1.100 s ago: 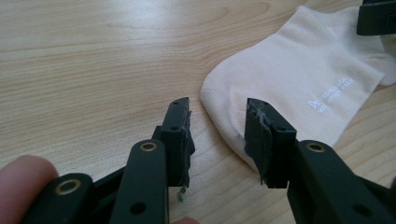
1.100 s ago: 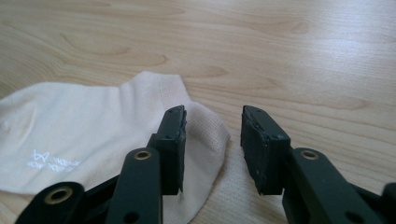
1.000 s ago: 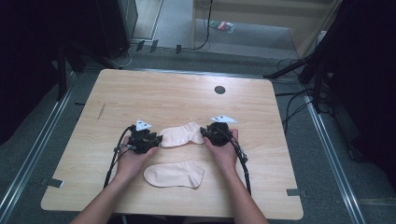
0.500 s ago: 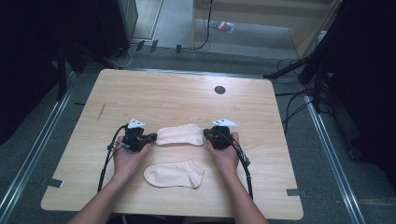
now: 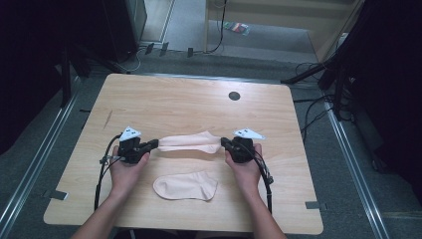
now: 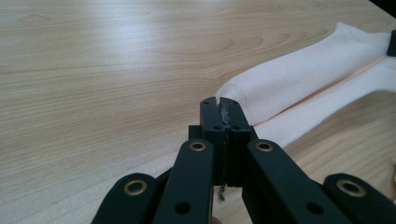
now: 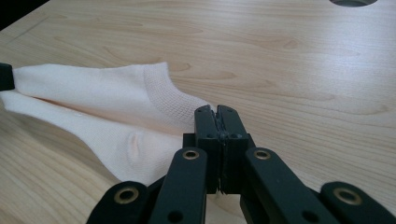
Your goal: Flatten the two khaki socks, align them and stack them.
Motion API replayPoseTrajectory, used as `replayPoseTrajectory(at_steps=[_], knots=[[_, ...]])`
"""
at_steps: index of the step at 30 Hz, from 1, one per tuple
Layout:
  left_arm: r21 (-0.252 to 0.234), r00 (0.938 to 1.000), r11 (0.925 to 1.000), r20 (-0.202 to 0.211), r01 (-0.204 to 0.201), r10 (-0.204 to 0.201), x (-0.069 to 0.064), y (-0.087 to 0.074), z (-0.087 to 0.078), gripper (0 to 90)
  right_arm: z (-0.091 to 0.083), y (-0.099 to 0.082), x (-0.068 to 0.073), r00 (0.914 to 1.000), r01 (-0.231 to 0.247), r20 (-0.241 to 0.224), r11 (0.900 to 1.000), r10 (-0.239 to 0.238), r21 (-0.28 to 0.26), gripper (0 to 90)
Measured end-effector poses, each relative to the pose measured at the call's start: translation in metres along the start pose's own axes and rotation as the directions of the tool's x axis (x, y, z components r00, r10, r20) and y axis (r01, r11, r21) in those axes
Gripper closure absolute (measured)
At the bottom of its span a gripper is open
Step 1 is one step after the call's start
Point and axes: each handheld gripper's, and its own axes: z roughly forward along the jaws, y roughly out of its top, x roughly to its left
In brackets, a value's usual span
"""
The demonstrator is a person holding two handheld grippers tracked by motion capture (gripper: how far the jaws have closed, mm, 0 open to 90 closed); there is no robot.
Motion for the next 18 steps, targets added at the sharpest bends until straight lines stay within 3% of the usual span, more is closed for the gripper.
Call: replayPoseTrajectory(at_steps=[8, 18], knots=[[-0.044, 0.9996, 0.9990, 0.025, -0.011, 0.012, -0.006, -0.001, -0.024, 90.0, -0.012, -0.005, 0.008, 0.9998, 0.000, -0.021, 0.9999, 0.000, -0.015, 89.7], [-0.056, 0.9975, 0.9975, 0.055, -0.042, 0.045, -0.018, -0.014, -0.053, 90.0, -0.036, -0.010, 0.023, 0.9984, 0.008, -0.056, 0.9998, -0.009, -0.019, 89.7]])
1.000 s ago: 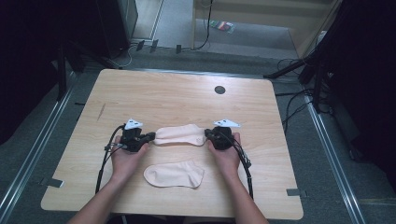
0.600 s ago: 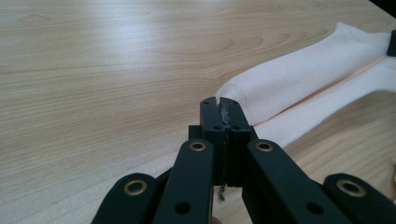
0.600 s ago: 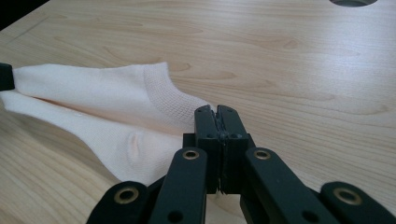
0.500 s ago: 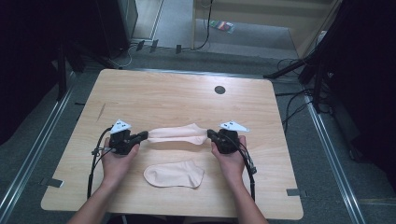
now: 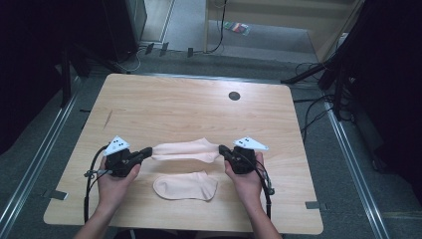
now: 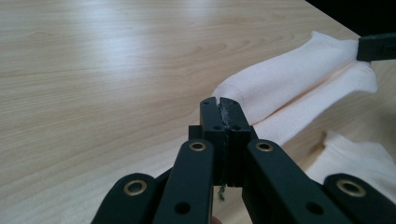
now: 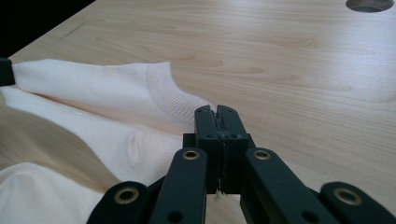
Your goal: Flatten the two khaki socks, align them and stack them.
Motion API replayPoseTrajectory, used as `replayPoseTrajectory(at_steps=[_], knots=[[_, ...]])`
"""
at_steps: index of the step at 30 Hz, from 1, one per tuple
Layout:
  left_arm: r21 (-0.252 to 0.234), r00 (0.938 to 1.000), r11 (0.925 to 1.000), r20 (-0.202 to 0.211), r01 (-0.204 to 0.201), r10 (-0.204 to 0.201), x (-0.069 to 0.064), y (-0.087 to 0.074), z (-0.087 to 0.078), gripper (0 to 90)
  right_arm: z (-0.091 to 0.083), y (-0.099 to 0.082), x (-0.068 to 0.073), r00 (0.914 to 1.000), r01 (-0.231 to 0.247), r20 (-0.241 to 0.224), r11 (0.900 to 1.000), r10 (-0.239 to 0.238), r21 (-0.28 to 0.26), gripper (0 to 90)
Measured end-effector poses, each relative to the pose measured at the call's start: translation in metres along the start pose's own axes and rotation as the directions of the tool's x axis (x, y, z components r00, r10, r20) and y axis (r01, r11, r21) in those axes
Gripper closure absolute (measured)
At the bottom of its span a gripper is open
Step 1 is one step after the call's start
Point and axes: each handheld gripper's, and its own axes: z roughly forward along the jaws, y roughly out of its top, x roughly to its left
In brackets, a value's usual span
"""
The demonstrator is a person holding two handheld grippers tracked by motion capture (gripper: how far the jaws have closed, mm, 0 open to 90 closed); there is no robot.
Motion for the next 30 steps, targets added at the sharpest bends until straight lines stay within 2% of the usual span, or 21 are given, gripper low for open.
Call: replayPoseTrajectory(at_steps=[6, 11, 12, 15, 17, 19, 24, 29, 30], knots=[[0.003, 0.9996, 1.0000, 0.027, -0.006, 0.006, -0.012, -0.006, -0.017, 90.0, -0.016, -0.009, 0.010, 0.9998, 0.002, -0.021, 0.9999, -0.002, 0.011, 89.7], [0.032, 0.9988, 0.9991, 0.043, -0.027, 0.025, -0.020, -0.013, -0.025, 90.0, -0.027, -0.018, 0.017, 0.9995, 0.009, -0.032, 0.9995, -0.008, 0.029, 89.7], [0.049, 0.9982, 0.9985, 0.057, -0.024, 0.022, -0.023, -0.018, -0.028, 90.0, -0.031, -0.024, 0.020, 0.9990, 0.020, -0.040, 0.9988, -0.018, 0.044, 89.7], [0.062, 0.9978, 0.9976, 0.060, -0.031, 0.027, -0.026, -0.021, -0.029, 90.0, -0.035, -0.031, 0.023, 0.9989, 0.020, -0.043, 0.9978, -0.018, 0.063, 89.7], [0.091, 0.9967, 0.9938, 0.056, -0.064, 0.059, -0.031, -0.026, -0.029, 90.0, -0.036, -0.037, 0.025, 0.9987, 0.023, -0.048, 0.9968, -0.020, 0.077, 89.7], [0.103, 0.9962, 0.9921, 0.057, -0.071, 0.066, -0.033, -0.029, -0.028, 90.0, -0.037, -0.042, 0.028, 0.9981, 0.030, -0.056, 0.9957, -0.025, 0.087, 89.7], [0.136, 0.9944, 0.9877, 0.082, -0.077, 0.066, -0.037, -0.035, -0.026, 90.0, -0.039, -0.047, 0.032, 0.9977, 0.041, -0.058, 0.9937, -0.035, 0.104, 89.6], [0.154, 0.9939, 0.9846, 0.084, -0.083, 0.071, -0.039, -0.038, -0.024, 90.0, -0.037, -0.053, 0.033, 0.9972, 0.036, -0.069, 0.9923, -0.028, 0.119, 89.6], [0.171, 0.9934, 0.9809, 0.082, -0.094, 0.081, -0.039, -0.041, -0.021, 90.0, -0.036, -0.055, 0.034, 0.9969, 0.048, -0.068, 0.9911, -0.039, 0.125, 89.6]])
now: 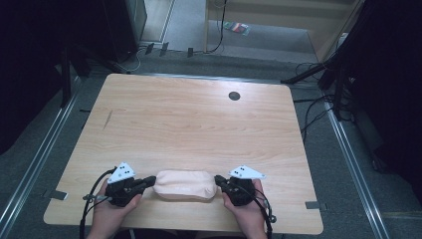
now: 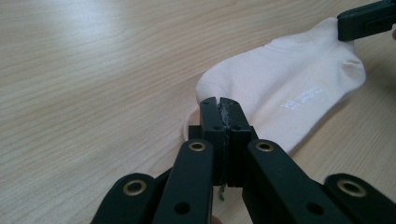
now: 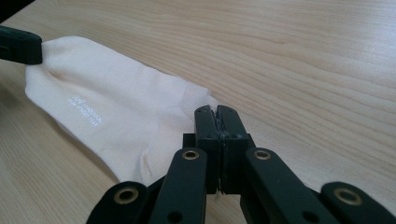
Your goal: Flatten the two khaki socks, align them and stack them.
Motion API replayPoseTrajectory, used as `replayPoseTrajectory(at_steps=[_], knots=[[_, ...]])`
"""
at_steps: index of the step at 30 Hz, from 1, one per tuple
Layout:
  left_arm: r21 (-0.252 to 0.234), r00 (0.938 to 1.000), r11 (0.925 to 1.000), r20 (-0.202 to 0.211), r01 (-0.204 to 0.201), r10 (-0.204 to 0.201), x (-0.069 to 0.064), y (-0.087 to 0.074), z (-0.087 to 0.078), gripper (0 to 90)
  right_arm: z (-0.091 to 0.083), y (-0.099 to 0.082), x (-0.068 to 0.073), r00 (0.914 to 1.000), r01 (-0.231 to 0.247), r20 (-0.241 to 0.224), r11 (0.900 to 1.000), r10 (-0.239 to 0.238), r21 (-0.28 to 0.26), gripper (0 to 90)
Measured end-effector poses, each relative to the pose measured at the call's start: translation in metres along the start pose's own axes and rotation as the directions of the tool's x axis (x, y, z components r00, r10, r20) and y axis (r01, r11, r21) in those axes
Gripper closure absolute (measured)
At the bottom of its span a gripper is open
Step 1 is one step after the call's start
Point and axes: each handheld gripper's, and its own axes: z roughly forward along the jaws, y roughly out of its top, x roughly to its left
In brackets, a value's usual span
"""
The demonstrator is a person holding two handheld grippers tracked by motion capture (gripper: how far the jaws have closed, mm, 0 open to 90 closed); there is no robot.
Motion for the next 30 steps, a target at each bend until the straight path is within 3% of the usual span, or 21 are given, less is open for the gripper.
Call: replayPoseTrajectory(at_steps=[11, 16, 23, 24, 27, 30], knots=[[0.086, 0.9988, 0.9954, -0.022, -0.042, 0.044, -0.002, -0.009, 0.017, 90.0, 0.015, -0.007, 0.002, 0.9998, 0.021, -0.003, 0.9990, -0.021, 0.039, 89.4], [0.088, 0.9981, 0.9947, -0.027, -0.053, 0.056, -0.002, -0.010, 0.019, 90.0, 0.022, -0.011, 0.002, 0.9995, 0.031, 0.010, 0.9972, -0.032, 0.068, 89.3], [0.061, 0.9977, 0.9964, -0.028, -0.060, 0.062, -0.003, -0.013, 0.020, 89.0, 0.023, -0.013, 0.002, 0.9996, 0.025, 0.007, 0.9976, -0.026, 0.064, 86.7], [0.051, 0.9978, 0.9969, -0.025, -0.061, 0.062, -0.003, -0.014, 0.019, 86.4, 0.023, -0.013, 0.001, 0.9997, 0.023, 0.000, 0.9979, -0.023, 0.061, 81.7], [-0.019, 0.9996, 0.9995, -0.016, -0.024, 0.024, 0.000, -0.013, 0.013, 63.3, 0.019, -0.012, -0.002, 0.9998, 0.009, -0.016, 0.9999, -0.009, 0.007, 55.7], [-0.082, 0.9986, 0.9965, -0.049, 0.013, -0.017, 0.005, -0.009, 0.005, 38.3, 0.014, -0.010, -0.006, 0.9998, 0.007, -0.017, 0.9991, -0.008, -0.041, 37.8]])
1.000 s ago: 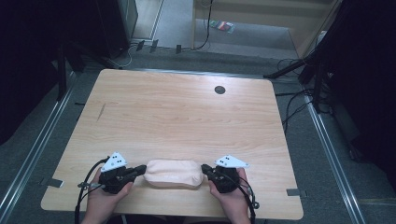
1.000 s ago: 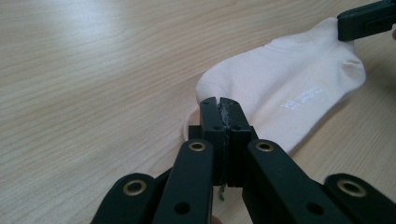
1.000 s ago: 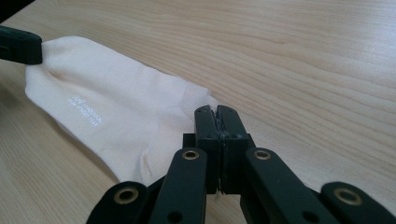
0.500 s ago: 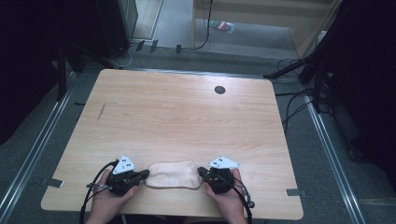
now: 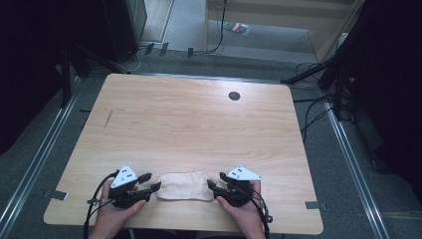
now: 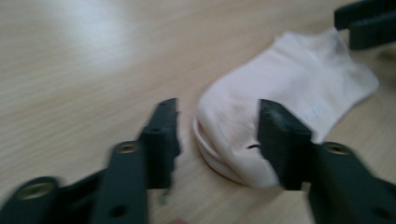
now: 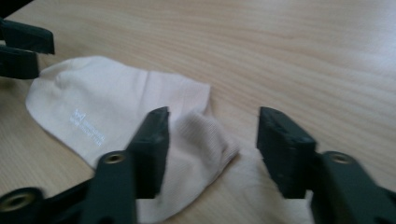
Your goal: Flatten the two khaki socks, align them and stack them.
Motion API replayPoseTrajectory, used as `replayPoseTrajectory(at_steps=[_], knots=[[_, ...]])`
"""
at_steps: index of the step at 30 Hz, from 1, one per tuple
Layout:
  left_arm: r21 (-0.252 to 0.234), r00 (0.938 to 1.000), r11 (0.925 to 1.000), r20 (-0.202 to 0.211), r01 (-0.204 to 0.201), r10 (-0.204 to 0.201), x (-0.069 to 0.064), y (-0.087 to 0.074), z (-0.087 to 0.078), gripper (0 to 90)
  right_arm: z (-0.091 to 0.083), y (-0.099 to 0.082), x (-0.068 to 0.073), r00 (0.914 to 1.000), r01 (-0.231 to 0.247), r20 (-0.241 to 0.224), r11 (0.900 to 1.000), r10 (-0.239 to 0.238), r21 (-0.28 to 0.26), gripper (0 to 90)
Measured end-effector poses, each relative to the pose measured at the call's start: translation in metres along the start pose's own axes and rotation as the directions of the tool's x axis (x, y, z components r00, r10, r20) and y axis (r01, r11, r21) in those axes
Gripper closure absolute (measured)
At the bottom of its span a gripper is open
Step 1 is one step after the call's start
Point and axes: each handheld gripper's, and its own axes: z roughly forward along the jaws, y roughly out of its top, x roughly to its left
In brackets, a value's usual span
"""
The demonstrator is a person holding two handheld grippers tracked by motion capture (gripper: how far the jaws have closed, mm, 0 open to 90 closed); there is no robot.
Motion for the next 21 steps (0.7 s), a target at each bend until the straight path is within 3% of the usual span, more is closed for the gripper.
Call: replayPoseTrajectory(at_steps=[2, 3, 4, 5, 8, 11, 21], knots=[[-0.016, 0.9998, 0.9997, 0.000, 0.020, -0.020, 0.003, 0.001, -0.002, 25.6, -0.001, 0.001, -0.002, 1.0000, 0.006, 0.007, 0.9998, -0.006, -0.016, 34.0], [-0.031, 0.9983, 0.9978, -0.005, 0.058, -0.058, 0.008, 0.002, -0.004, 18.2, -0.005, 0.003, -0.005, 0.9999, -0.006, 0.013, 0.9983, 0.006, -0.057, 26.9], [-0.031, 0.9983, 0.9978, -0.005, 0.058, -0.058, 0.008, 0.002, -0.004, 14.9, -0.005, 0.003, -0.005, 0.9999, -0.006, 0.013, 0.9983, 0.006, -0.057, 26.9], [-0.042, 0.9975, 0.9966, -0.001, 0.071, -0.071, 0.013, 0.002, -0.006, 13.7, -0.008, 0.005, -0.008, 0.9995, -0.020, 0.021, 0.9958, 0.022, -0.089, 22.3], [-0.068, 0.9968, 0.9946, -0.011, 0.078, -0.079, 0.018, 0.002, -0.010, 10.9, -0.011, 0.006, -0.010, 0.9985, -0.021, 0.049, 0.9950, 0.026, -0.098, 14.5], [-0.075, 0.9975, 0.9950, -0.018, 0.066, -0.068, 0.021, 0.002, -0.012, 8.1, -0.013, 0.006, -0.012, 0.9964, -0.013, 0.082, 0.9954, 0.020, -0.095, 13.4], [-0.087, 0.9921, 0.9917, -0.074, 0.095, -0.101, 0.035, 0.000, -0.017, 8.0, -0.020, 0.008, -0.022, 0.9939, -0.041, 0.097, 0.9928, 0.052, -0.113, 13.2]])
